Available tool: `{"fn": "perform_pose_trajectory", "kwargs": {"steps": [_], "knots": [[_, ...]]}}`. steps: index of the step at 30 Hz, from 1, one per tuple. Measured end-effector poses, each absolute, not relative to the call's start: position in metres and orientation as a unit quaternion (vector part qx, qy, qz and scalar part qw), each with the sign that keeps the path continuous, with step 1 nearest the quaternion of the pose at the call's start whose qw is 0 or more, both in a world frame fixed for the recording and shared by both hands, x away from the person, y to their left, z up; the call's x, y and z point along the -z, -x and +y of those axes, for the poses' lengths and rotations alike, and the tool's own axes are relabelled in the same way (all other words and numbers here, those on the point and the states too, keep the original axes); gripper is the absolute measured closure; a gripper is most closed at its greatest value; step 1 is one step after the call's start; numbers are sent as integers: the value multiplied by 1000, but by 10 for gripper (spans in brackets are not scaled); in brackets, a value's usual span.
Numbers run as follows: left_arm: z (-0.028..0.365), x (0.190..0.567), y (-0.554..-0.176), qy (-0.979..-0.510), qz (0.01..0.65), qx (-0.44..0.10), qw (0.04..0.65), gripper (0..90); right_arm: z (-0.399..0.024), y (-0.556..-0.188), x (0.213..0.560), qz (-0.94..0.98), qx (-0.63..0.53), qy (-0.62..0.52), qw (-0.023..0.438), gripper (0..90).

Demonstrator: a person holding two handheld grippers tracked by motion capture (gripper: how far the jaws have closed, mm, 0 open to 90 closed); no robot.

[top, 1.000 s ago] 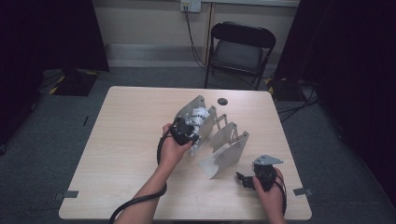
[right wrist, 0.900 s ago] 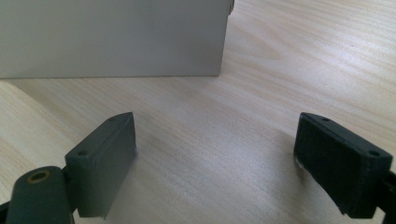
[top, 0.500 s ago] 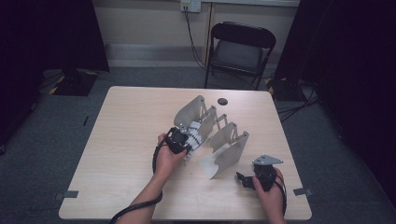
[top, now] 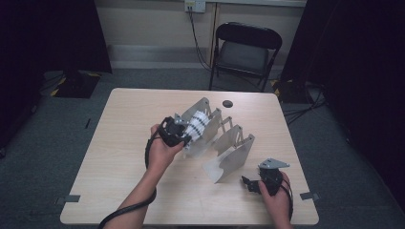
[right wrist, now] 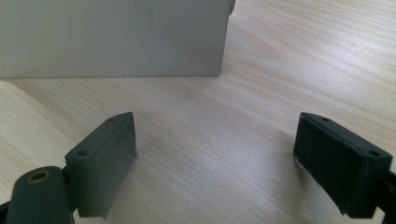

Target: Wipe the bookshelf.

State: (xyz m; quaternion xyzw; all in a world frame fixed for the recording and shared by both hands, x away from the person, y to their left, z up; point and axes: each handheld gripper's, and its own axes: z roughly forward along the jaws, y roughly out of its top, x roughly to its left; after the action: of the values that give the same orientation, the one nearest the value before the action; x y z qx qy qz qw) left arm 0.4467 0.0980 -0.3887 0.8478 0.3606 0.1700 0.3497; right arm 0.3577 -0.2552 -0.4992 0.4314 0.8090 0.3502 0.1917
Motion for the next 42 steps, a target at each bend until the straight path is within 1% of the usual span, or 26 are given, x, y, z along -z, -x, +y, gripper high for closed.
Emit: {"fn": "perform_pose_trajectory", "kwargs": {"steps": [3, 6, 8, 17, 28, 36, 42], "knots": [[102, 363, -446, -842, 357, -189, 359, 762, -255, -358, 499, 809, -350, -431, 192, 124], [102, 359, -446, -842, 356, -190, 359, 761, -255, -358, 499, 809, -350, -431, 192, 124], [102, 366, -446, -837, 362, -186, 365, 761, -255, -358, 499, 809, -350, -431, 192, 125], [114, 414, -442, -840, 388, -157, 345, 761, -255, -358, 499, 809, -351, -432, 191, 124], [121, 455, -438, -844, 409, -127, 323, 761, -255, -358, 499, 809, -350, -432, 192, 124], [122, 470, -436, -846, 414, -112, 315, 762, -255, -358, 499, 809, -350, -432, 191, 124], [120, 468, -435, -846, 414, -108, 318, 762, -255, -358, 499, 809, -350, -432, 192, 124]]}}
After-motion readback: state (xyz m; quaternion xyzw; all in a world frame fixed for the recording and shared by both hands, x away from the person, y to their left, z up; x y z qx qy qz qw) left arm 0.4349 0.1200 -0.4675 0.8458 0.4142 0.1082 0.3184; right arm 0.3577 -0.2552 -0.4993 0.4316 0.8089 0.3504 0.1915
